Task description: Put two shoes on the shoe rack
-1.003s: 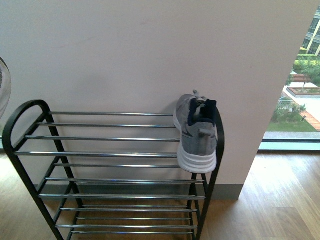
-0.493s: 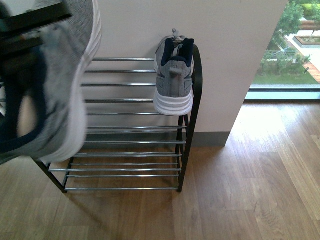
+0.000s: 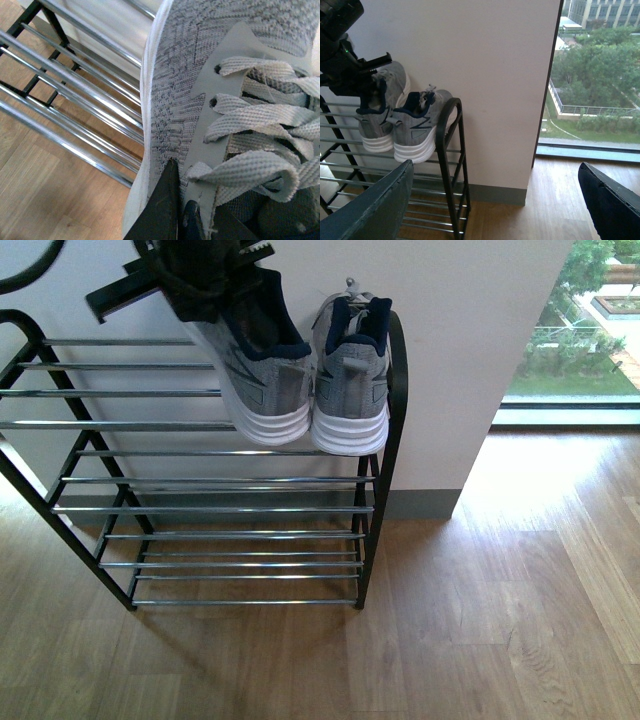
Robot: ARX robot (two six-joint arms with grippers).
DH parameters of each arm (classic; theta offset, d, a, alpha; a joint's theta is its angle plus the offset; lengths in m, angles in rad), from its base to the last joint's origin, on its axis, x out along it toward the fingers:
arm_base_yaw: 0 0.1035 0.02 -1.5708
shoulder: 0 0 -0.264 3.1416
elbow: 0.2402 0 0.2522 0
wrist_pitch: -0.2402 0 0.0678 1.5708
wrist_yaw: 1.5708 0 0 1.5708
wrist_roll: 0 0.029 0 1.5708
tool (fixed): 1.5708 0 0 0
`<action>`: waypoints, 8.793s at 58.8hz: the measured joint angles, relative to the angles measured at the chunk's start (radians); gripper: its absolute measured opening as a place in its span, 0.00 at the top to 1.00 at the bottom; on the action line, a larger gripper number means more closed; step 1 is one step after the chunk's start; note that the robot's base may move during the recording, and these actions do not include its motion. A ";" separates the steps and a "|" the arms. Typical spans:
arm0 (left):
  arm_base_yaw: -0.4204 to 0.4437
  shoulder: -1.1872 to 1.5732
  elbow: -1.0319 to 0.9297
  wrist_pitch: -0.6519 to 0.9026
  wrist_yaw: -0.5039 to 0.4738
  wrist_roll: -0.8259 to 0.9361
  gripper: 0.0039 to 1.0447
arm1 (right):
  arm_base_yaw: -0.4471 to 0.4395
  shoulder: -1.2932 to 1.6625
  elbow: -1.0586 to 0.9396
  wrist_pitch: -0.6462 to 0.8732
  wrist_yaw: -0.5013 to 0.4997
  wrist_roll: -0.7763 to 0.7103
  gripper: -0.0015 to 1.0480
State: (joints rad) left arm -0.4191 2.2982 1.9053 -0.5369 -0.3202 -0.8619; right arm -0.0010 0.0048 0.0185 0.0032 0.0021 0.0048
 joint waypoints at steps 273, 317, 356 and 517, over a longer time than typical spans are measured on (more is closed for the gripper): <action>0.415 -2.093 -1.890 0.745 0.320 0.852 0.99 | 0.000 0.000 0.000 0.000 0.000 0.000 0.09; 0.416 -2.282 -1.890 0.537 0.320 0.852 0.60 | 0.000 0.000 0.000 0.000 -0.002 0.000 0.09; 0.416 -2.282 -1.890 0.537 0.320 0.855 0.09 | 0.000 0.000 0.000 -0.001 -0.001 -0.001 0.09; 0.416 -2.282 -1.890 0.537 0.319 0.855 0.09 | 0.000 -0.001 0.000 -0.003 -0.003 -0.002 0.09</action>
State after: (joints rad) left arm -0.0032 0.0158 0.0151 -0.0002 -0.0013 -0.0071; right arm -0.0010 0.0040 0.0185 -0.0002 -0.0006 0.0032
